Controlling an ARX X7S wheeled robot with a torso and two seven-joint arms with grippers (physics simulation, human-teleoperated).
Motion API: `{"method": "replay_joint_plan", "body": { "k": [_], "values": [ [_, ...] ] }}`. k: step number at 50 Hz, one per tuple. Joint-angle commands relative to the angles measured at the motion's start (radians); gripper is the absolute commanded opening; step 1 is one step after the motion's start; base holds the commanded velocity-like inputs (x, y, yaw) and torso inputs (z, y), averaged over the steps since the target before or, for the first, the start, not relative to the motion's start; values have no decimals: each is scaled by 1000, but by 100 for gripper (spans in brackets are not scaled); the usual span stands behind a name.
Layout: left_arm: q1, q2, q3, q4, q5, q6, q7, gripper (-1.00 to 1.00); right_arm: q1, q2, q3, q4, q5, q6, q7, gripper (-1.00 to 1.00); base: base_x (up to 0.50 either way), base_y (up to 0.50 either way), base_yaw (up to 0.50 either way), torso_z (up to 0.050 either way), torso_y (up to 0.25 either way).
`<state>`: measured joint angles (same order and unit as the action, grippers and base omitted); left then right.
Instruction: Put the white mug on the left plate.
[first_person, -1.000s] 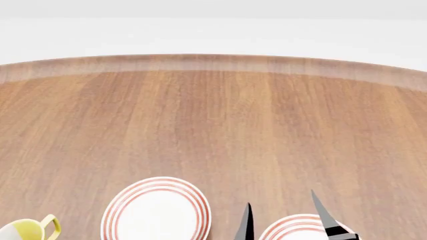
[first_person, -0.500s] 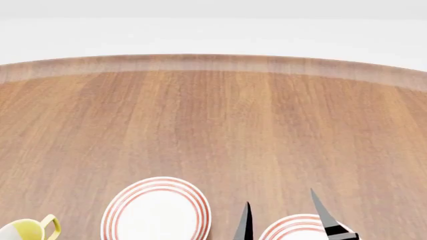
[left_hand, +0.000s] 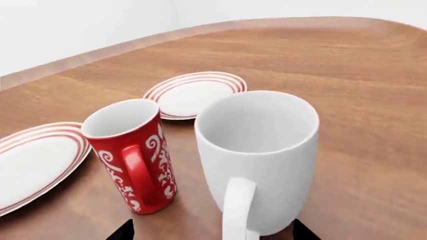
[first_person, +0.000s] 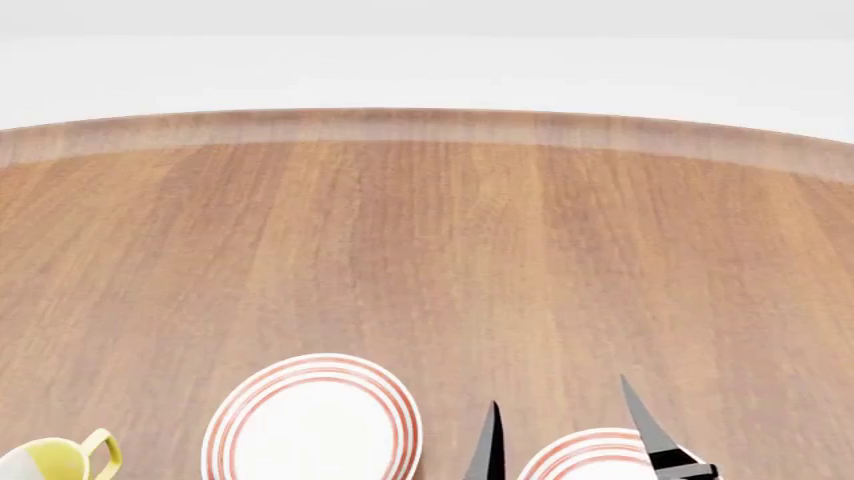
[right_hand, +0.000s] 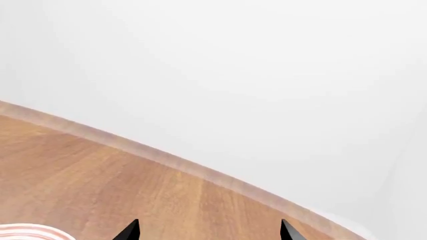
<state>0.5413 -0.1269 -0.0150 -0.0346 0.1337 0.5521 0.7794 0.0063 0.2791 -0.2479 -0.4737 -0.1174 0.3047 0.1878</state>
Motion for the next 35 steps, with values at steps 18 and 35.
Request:
{"method": "replay_joint_plan", "body": {
  "k": [18, 35],
  "values": [
    [-67, -20, 49, -117, 37, 0, -51, 100, 10, 6, -8, -16, 5, 18, 9, 100, 0, 0, 0, 0, 0],
    [-77, -33, 85, -118, 92, -10, -70, 100, 9, 13, -1, -35, 11, 29, 18, 100, 0, 0, 0, 0, 0]
  ]
}}
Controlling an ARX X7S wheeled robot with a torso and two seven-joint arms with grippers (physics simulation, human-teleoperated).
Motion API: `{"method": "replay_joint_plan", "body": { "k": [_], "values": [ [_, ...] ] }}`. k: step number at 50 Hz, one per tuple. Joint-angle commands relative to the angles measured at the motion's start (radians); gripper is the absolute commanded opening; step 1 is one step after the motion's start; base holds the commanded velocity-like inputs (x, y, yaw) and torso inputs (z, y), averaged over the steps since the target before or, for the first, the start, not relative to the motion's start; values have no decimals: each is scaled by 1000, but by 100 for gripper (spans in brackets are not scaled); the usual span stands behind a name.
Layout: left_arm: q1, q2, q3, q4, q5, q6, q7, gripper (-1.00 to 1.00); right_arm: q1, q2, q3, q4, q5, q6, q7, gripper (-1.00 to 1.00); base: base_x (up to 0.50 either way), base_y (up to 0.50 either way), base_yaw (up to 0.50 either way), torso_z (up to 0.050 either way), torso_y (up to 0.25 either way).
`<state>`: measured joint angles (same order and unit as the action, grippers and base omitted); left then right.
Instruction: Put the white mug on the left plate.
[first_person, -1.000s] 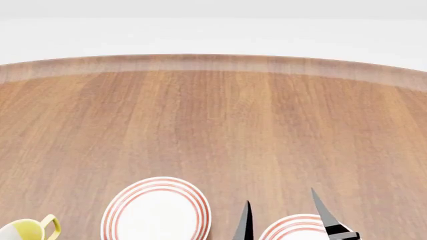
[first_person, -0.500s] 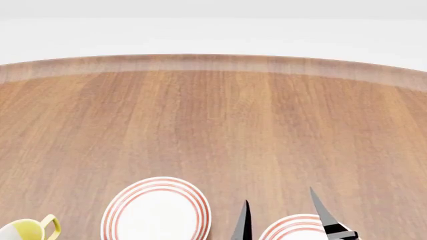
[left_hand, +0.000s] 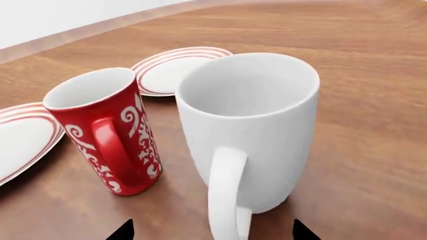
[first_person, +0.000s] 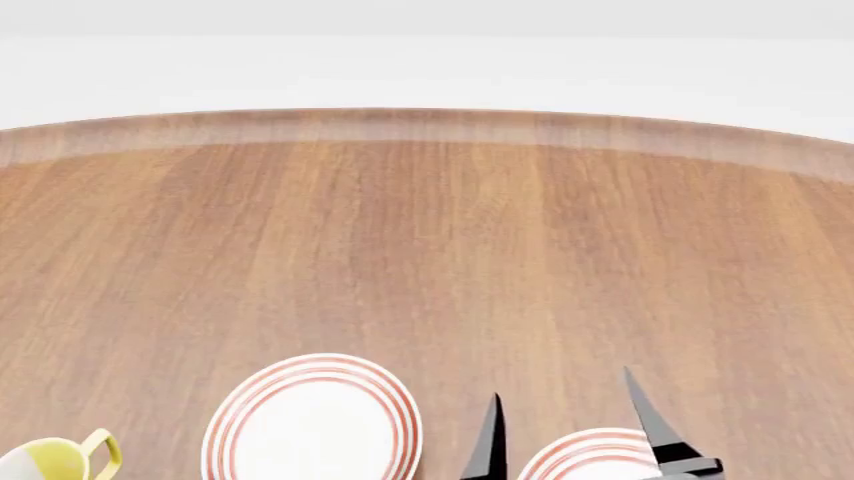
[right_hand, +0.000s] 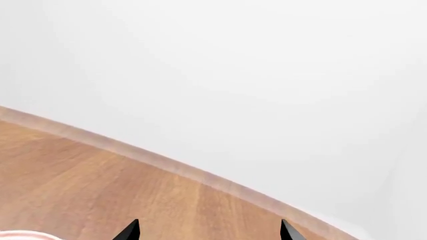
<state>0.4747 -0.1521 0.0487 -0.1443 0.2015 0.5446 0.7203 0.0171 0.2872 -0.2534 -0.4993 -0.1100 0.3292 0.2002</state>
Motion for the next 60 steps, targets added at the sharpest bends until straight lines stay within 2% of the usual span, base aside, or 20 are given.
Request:
{"method": "replay_joint_plan", "body": {
  "k": [1, 27, 57, 58, 60],
  "values": [
    [-9, -9, 21, 2, 26, -10, -11, 100, -1, 5, 5, -7, 6, 4, 6, 100, 0, 0, 0, 0, 0],
    [-21, -22, 46, 42, 29, -51, -28, 100, -3, 13, 10, -9, 18, -2, 19, 100, 0, 0, 0, 0, 0],
    [-73, -21, 95, -25, 9, -60, -43, 100, 6, 21, 6, -12, 28, 2, 27, 100, 0, 0, 0, 0, 0],
    [-73, -21, 96, -27, 6, -58, -44, -100, 6, 21, 6, -13, 28, 3, 28, 100, 0, 0, 0, 0, 0],
    [-66, -24, 96, -14, 2, -62, -41, -100, 4, 23, 4, -12, 26, 1, 29, 100, 0, 0, 0, 0, 0]
  ]
}}
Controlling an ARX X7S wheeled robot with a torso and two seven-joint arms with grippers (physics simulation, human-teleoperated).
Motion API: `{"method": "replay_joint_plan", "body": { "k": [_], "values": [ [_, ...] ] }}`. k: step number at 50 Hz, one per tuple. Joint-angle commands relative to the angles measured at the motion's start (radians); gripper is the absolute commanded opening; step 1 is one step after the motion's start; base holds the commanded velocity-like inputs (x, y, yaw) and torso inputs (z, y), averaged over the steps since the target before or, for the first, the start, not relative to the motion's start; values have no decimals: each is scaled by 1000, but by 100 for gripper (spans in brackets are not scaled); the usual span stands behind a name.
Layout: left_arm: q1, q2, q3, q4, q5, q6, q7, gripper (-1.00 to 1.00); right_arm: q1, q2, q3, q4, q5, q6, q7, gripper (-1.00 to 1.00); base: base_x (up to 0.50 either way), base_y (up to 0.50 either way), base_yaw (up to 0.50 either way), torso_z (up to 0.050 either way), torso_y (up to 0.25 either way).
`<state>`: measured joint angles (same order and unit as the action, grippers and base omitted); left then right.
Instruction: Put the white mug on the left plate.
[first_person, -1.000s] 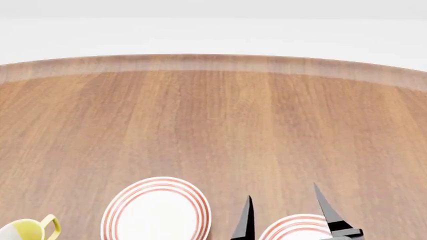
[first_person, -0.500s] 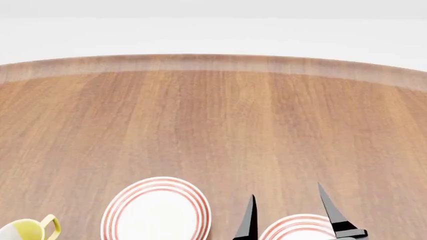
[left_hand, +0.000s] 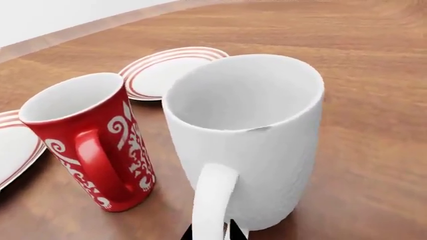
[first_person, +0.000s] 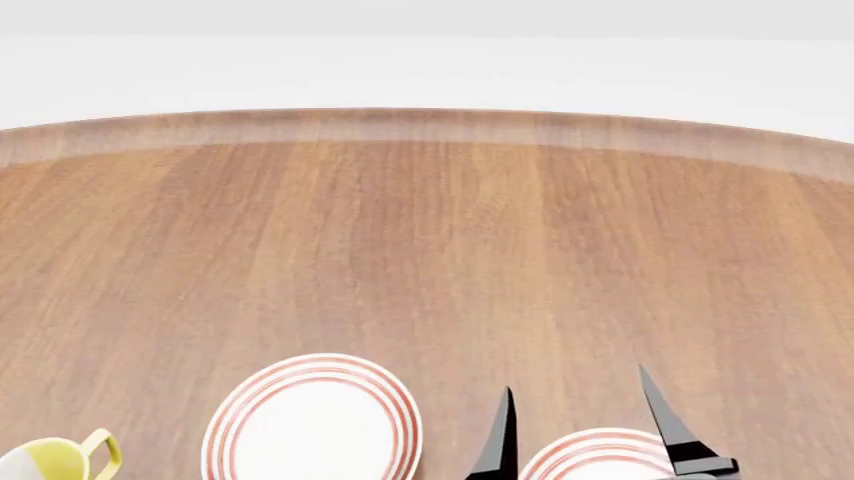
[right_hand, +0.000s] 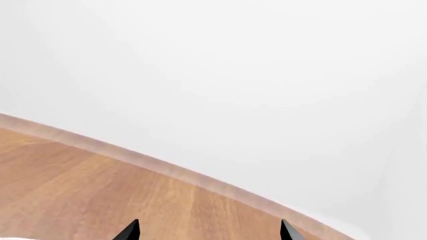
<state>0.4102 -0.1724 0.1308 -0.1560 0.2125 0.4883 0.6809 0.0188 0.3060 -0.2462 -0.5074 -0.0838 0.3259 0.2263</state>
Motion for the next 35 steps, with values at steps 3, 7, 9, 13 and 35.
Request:
{"method": "replay_joint_plan", "body": {
  "k": [3, 7, 9, 13, 35],
  "values": [
    [2, -6, 12, 10, -16, -9, -3, -100, 2, 4, -2, -5, 3, 4, 4, 100, 0, 0, 0, 0, 0],
    [3, -10, 12, 16, -23, -12, -6, -100, 4, 5, -3, -7, 4, 6, 5, 100, 0, 0, 0, 0, 0],
    [8, -12, 11, 31, -26, -21, -6, -100, 4, 6, -3, -10, 5, 7, 5, 100, 0, 0, 0, 0, 0],
    [18, -17, 9, 43, -38, -15, -9, -100, 1, 6, -6, -1, 5, -1, 8, 100, 0, 0, 0, 0, 0],
    [217, -67, -64, 216, -171, 167, -67, -100, 13, 8, -21, 0, 3, 9, 13, 100, 0, 0, 0, 0, 0]
  ]
}}
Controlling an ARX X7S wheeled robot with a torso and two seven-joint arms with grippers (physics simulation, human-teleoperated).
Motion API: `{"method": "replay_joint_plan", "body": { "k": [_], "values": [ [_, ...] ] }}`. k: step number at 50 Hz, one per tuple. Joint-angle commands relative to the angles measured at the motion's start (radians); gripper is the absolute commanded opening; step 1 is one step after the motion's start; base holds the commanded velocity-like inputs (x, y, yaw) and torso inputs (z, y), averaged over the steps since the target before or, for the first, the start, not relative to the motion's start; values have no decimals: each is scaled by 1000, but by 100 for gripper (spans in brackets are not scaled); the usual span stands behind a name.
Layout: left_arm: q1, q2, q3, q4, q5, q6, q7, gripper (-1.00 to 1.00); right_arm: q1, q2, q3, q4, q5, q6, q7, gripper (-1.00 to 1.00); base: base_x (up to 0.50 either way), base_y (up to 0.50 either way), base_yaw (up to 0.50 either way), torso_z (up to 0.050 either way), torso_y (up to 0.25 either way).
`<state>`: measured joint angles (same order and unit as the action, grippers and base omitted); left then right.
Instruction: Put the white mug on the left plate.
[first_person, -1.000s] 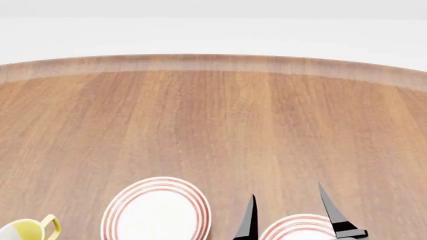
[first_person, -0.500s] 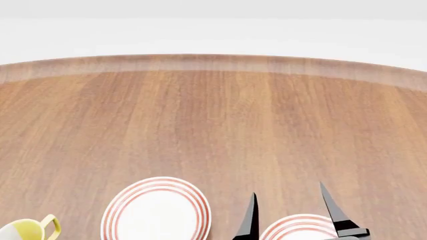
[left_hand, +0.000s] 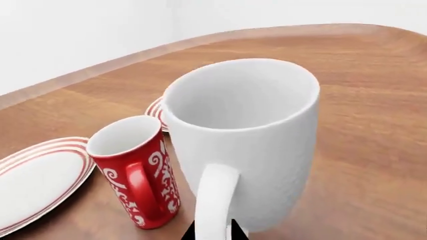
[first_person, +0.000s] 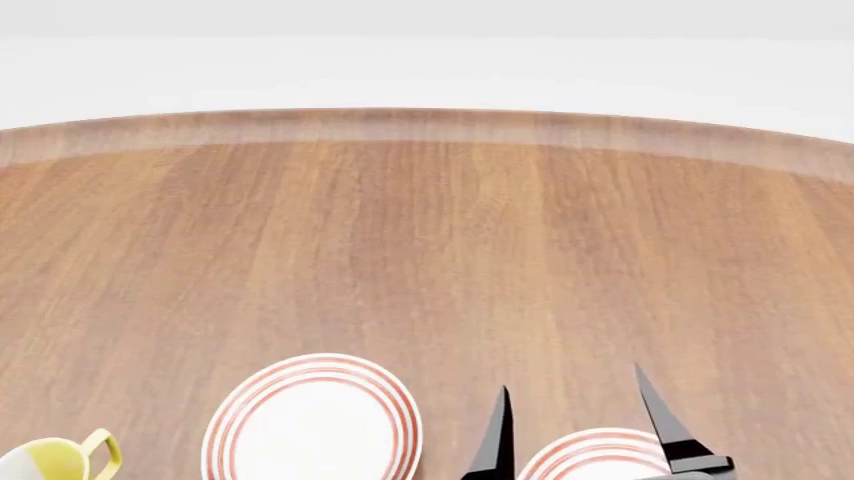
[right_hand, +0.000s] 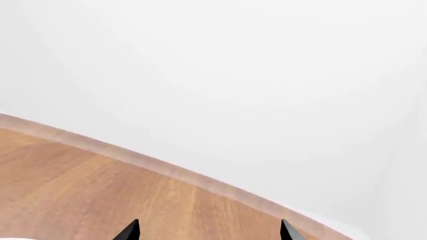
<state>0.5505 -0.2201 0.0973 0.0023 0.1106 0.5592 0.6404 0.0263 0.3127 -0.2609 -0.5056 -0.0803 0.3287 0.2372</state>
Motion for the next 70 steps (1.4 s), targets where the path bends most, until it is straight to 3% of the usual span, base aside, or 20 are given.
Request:
{"method": "replay_joint_plan", "body": {
  "k": [1, 23, 43, 70],
  "values": [
    [65, -16, -28, 20, -68, 127, -30, -100, 5, 1, -7, -1, 0, 6, 3, 100, 0, 0, 0, 0, 10],
    [180, -46, -68, 180, -106, 201, -76, -100, 3, 5, -10, 8, 7, -5, 12, 100, 0, 0, 0, 0, 0],
    [201, -61, -94, 222, -136, 198, -108, -100, 0, 10, -12, 6, 13, -8, 19, 100, 0, 0, 0, 0, 0],
    [143, -101, -160, 339, -330, 31, -194, -100, -4, 18, -13, 14, 22, -18, 28, 100, 0, 0, 0, 0, 0]
  ]
}}
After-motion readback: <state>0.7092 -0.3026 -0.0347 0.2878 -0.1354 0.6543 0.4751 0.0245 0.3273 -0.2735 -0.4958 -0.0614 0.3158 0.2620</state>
